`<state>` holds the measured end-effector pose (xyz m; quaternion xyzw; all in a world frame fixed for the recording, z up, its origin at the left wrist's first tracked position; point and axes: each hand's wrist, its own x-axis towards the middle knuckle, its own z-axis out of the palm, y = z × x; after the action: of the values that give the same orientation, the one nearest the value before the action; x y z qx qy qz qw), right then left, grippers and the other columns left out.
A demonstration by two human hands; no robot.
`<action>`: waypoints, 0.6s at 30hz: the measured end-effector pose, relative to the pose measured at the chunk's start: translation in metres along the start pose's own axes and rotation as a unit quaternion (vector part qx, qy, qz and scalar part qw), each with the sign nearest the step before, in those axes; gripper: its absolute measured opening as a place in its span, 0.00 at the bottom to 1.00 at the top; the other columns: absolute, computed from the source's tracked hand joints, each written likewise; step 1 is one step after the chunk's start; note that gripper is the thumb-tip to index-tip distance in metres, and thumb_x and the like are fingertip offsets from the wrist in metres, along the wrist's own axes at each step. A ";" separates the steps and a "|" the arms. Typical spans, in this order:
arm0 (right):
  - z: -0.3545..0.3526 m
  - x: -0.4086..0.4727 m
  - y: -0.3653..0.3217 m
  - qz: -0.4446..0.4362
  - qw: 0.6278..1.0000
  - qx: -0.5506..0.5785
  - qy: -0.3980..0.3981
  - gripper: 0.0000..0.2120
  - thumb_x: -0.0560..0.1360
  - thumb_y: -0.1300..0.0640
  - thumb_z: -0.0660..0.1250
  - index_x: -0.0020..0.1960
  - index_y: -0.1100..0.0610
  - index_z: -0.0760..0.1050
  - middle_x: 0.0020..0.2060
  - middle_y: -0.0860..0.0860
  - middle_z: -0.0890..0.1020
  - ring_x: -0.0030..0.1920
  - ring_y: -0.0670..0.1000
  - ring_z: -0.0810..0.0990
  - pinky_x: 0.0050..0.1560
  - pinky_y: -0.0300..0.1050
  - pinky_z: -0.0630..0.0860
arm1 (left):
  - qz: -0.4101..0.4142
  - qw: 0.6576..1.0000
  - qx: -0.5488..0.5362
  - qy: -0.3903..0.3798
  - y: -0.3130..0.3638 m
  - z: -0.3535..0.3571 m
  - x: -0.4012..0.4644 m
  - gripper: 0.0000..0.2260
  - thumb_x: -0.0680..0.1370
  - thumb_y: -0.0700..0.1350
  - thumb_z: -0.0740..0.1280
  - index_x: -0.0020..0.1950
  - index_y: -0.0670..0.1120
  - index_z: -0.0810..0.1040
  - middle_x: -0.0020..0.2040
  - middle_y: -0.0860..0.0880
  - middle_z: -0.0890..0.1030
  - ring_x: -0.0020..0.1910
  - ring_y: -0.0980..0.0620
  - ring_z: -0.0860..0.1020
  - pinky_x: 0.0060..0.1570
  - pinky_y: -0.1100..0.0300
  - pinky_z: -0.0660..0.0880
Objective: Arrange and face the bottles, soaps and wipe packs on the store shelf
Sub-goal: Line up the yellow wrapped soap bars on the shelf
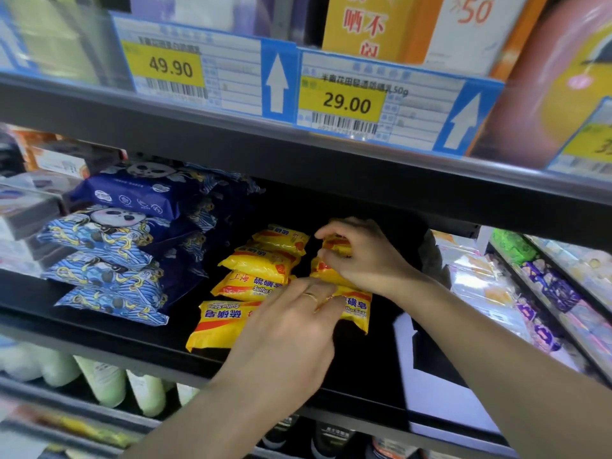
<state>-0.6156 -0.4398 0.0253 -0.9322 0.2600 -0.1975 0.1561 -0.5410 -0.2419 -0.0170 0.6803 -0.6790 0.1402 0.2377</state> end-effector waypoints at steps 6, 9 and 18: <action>0.016 0.018 -0.047 -0.004 0.994 0.010 -0.111 0.19 0.79 0.39 0.67 0.68 0.37 0.72 0.69 0.42 0.76 0.68 0.48 0.73 0.66 0.51 0.75 | -0.045 0.997 0.062 -0.032 -0.041 -0.026 -0.036 0.20 0.77 0.50 0.66 0.68 0.50 0.79 0.65 0.52 0.80 0.65 0.50 0.76 0.61 0.51 0.78; 0.028 0.025 -0.061 -0.005 0.990 -0.009 -0.142 0.21 0.78 0.38 0.67 0.70 0.36 0.70 0.72 0.45 0.73 0.72 0.51 0.70 0.68 0.52 0.73 | -0.043 0.995 0.065 -0.061 -0.055 -0.031 -0.051 0.20 0.76 0.51 0.66 0.68 0.51 0.79 0.64 0.53 0.79 0.62 0.50 0.77 0.56 0.53 0.80; 0.048 0.029 -0.078 0.030 0.988 -0.041 -0.148 0.21 0.79 0.41 0.67 0.71 0.37 0.69 0.67 0.45 0.76 0.65 0.53 0.76 0.62 0.51 0.78 | -0.066 0.992 0.077 -0.073 -0.082 -0.014 -0.067 0.31 0.62 0.40 0.84 0.65 0.46 0.83 0.60 0.48 0.84 0.55 0.46 0.83 0.48 0.50 0.84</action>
<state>-0.5384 -0.3834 0.0227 -0.9485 0.2699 -0.0416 0.1607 -0.4603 -0.1800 -0.0504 0.7486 -0.6350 0.1259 0.1436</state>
